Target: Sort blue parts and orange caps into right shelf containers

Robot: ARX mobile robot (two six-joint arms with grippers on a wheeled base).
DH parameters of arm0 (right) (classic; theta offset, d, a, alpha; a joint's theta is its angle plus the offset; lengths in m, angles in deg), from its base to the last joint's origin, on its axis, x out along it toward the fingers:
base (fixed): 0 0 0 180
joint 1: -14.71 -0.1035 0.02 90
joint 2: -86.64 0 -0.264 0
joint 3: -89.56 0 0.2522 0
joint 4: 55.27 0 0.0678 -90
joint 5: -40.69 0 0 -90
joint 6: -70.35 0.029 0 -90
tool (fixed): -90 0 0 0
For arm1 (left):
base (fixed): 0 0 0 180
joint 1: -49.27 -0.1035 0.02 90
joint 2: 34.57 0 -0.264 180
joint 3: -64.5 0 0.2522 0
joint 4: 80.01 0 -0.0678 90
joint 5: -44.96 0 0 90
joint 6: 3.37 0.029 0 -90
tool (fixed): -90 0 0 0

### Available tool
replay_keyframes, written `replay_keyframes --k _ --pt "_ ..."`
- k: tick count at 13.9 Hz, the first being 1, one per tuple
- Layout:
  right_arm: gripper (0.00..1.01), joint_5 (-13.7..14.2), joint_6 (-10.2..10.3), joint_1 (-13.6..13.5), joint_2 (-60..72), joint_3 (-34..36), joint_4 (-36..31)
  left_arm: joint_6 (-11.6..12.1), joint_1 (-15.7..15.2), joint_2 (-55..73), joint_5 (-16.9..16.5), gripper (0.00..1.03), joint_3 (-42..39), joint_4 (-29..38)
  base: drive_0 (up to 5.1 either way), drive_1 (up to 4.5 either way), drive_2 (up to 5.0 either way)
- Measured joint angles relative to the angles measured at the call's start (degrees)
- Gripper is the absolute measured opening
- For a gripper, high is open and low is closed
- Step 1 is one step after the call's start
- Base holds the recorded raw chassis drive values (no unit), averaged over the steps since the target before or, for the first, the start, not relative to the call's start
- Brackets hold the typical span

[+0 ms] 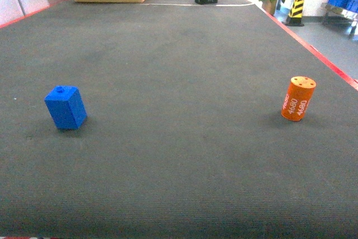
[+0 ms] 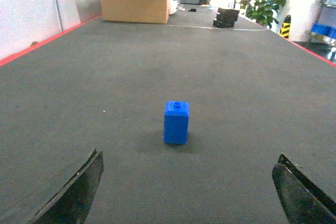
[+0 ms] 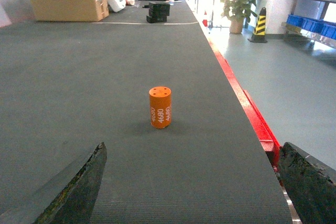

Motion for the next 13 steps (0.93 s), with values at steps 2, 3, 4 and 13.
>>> replay_keyframes --k 2,3,4,13 --pt "0.98 0.0 0.0 0.0 0.0 0.0 0.0 0.0 0.0 0.0 0.0 0.98 0.0 0.0 0.0 0.0 0.0" --pt "0.98 0.0 0.0 0.0 0.0 0.0 0.0 0.0 0.0 0.0 0.02 0.98 0.0 0.0 0.0 0.0 0.0" --pt "0.98 0.0 0.0 0.0 0.0 0.0 0.0 0.0 0.0 0.0 0.02 0.98 0.0 0.0 0.0 0.0 0.0" --pt "0.98 0.0 0.0 0.0 0.0 0.0 0.0 0.0 0.0 0.0 0.02 0.98 0.0 0.0 0.0 0.0 0.0"
